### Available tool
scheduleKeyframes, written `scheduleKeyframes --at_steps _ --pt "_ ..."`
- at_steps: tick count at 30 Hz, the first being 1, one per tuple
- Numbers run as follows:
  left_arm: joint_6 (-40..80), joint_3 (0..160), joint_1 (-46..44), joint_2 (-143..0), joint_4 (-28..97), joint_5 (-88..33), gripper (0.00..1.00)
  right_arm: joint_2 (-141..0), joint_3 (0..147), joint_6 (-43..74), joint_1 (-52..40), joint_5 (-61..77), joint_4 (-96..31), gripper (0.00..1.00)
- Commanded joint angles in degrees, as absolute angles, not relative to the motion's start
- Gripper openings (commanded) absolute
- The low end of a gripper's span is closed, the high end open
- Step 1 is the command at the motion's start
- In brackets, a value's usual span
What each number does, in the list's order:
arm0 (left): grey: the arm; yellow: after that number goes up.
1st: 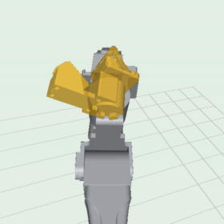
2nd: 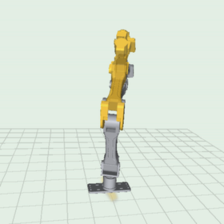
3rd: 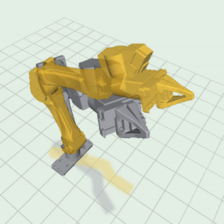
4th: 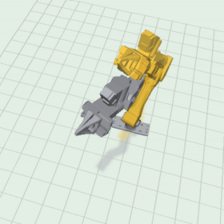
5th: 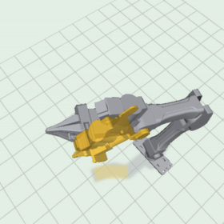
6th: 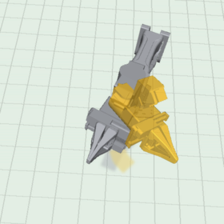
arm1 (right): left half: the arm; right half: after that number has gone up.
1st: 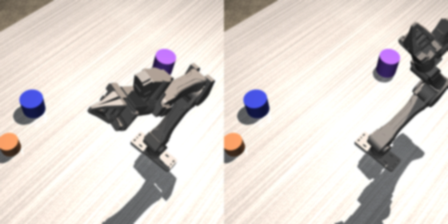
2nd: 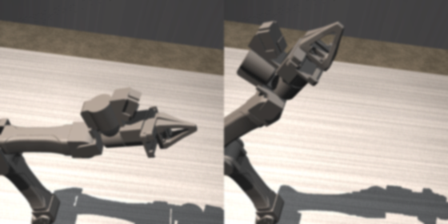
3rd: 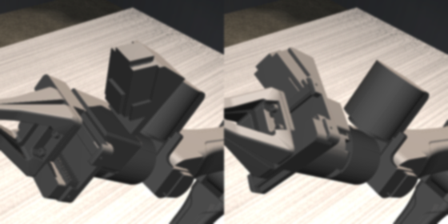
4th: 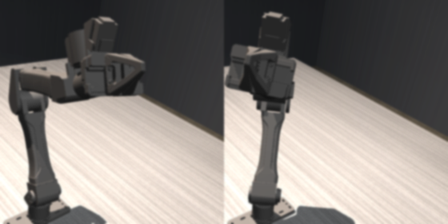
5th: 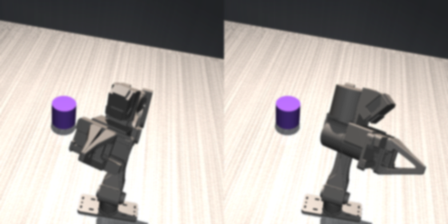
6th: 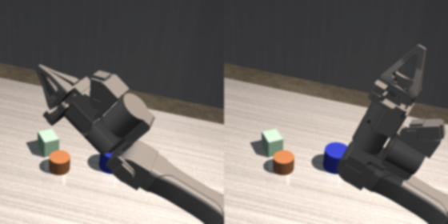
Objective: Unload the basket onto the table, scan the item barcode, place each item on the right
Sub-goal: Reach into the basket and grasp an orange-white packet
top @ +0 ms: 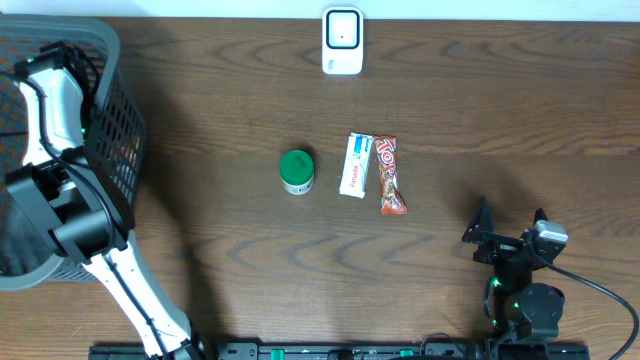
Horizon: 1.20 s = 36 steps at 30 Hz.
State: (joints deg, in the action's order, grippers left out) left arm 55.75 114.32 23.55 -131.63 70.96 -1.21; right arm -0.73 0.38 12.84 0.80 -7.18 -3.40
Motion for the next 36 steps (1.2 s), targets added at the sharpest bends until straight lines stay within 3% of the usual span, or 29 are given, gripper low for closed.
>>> scheduleKeyframes --at_steps 1,16,25,30,36 --pt "56.73 114.50 23.42 -134.15 71.33 -0.93 0.91 -0.56 0.32 13.26 1.08 -7.18 -3.62 0.99" --pt "56.71 114.50 23.42 -135.17 70.46 -1.08 0.92 -0.54 0.32 13.23 1.08 -7.18 -3.62 0.99" --pt "52.14 115.15 25.06 -134.52 71.77 -4.16 0.52 -0.54 0.32 13.23 1.08 -7.18 -3.62 0.99" --pt "50.57 116.86 29.89 -130.41 73.52 -7.51 0.49 -0.56 0.32 13.23 1.08 -7.18 -3.62 0.99" --pt "48.58 117.75 36.71 -120.05 73.67 -20.36 0.49 -0.56 0.32 13.23 1.08 -7.18 -3.62 0.99"
